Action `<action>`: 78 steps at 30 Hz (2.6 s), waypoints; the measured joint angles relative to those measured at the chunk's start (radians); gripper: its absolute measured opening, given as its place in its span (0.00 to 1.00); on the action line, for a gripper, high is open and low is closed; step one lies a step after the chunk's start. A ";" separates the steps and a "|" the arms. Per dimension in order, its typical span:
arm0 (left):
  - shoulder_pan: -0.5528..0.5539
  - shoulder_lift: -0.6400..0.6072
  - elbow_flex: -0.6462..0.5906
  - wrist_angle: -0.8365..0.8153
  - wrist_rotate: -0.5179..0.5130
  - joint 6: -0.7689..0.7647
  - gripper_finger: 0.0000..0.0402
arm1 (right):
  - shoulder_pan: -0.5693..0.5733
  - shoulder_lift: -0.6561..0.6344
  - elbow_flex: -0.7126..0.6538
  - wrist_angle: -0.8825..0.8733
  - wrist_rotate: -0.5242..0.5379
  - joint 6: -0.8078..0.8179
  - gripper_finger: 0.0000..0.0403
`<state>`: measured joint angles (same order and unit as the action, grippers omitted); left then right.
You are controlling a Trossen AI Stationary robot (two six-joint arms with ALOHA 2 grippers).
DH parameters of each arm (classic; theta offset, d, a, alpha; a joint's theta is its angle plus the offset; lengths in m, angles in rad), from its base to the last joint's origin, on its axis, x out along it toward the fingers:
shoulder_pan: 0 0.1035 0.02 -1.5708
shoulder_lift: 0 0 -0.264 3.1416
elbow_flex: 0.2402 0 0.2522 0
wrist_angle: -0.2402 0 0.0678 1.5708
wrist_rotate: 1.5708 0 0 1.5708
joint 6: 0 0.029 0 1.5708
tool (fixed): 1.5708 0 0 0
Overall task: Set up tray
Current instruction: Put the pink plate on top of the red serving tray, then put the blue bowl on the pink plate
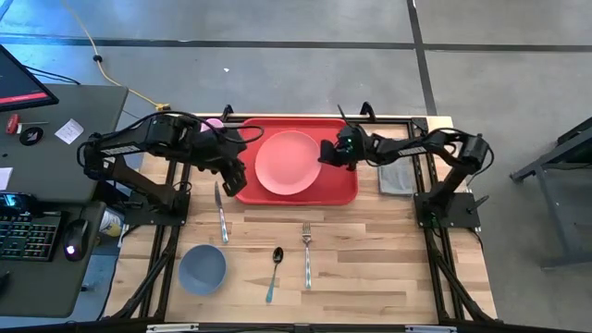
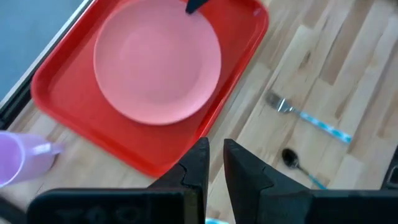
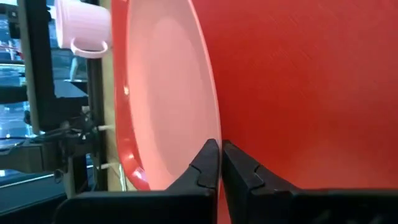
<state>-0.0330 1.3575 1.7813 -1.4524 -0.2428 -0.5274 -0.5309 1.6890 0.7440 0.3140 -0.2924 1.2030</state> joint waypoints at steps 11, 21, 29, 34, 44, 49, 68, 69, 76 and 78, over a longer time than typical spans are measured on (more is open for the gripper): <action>0.000 -0.020 0.001 -0.033 -0.004 -0.003 0.21 | -0.026 0.000 0.001 -0.094 0.014 -0.022 0.00; 0.000 -0.021 0.001 -0.034 -0.005 -0.005 0.21 | -0.026 0.000 0.001 -0.175 0.020 -0.026 0.01; 0.000 -0.021 0.001 -0.034 -0.005 -0.027 0.21 | -0.027 0.000 0.001 -0.210 -0.005 -0.036 0.07; 0.000 -0.021 0.001 -0.043 -0.007 -0.032 0.21 | -0.027 -0.028 0.000 -0.292 -0.006 -0.086 0.15; 0.000 -0.021 0.001 -0.041 -0.007 -0.038 0.21 | -0.061 -0.164 0.000 -0.279 0.074 -0.161 0.32; 0.000 -0.021 0.001 -0.075 0.051 -0.017 0.21 | -0.070 -0.222 0.000 -0.246 0.038 -0.262 0.38; -0.126 -0.042 -0.447 -0.112 0.356 0.194 0.27 | 0.096 -0.324 0.000 -0.238 -0.037 -0.400 0.35; -0.154 -0.042 -0.482 -0.107 0.358 0.186 0.30 | 0.106 -0.324 0.000 -0.239 -0.040 -0.411 0.35; -0.323 -0.042 -0.697 0.085 0.319 0.089 0.59 | 0.148 -0.324 0.000 -0.242 -0.056 -0.461 0.35; -0.357 -0.042 -0.743 0.155 0.309 0.077 0.67 | 0.154 -0.324 0.000 -0.242 -0.056 -0.462 0.34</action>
<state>-0.3899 1.3159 1.0384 -1.2972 0.0661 -0.4500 -0.3771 1.3651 0.7444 0.0715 -0.3485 0.7414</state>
